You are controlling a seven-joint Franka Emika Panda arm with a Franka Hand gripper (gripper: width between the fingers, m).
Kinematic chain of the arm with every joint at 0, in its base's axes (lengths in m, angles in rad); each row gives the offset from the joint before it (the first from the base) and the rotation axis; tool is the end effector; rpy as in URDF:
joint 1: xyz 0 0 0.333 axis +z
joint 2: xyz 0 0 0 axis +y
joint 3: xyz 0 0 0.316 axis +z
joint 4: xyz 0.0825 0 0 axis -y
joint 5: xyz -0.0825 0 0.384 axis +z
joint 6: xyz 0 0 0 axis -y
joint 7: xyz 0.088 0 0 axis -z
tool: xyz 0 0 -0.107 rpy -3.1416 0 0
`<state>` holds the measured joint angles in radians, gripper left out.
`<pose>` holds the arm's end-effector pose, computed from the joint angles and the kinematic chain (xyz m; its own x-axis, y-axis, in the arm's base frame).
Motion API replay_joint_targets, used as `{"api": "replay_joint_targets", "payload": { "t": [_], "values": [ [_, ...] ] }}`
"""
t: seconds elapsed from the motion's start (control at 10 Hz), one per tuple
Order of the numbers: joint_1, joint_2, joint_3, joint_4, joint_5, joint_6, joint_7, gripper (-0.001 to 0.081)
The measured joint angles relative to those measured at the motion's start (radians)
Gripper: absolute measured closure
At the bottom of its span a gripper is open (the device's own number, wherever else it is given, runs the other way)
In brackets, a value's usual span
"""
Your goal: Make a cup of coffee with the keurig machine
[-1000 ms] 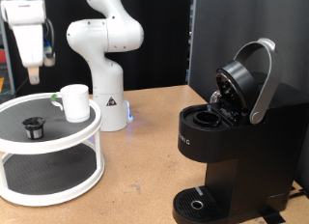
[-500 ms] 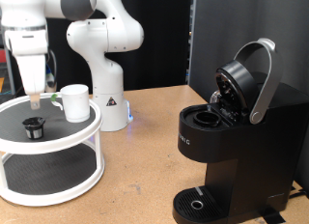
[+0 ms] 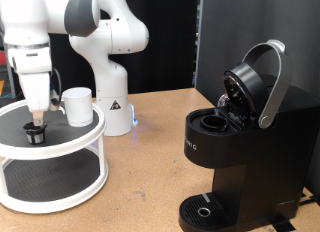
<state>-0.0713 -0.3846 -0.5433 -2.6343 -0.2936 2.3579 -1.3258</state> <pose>0.3374 -0.2332 0.3613 0.5905 0.8070 -0.0073 0.8049 -0.5883 0.0777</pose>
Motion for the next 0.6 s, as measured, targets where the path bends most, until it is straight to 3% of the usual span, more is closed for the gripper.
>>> {"api": "replay_joint_targets", "payload": {
  "t": [0.6],
  "values": [
    [-0.001, 0.004, -0.026, -0.062, -0.042, 0.082, -0.007, -0.0002]
  ]
}}
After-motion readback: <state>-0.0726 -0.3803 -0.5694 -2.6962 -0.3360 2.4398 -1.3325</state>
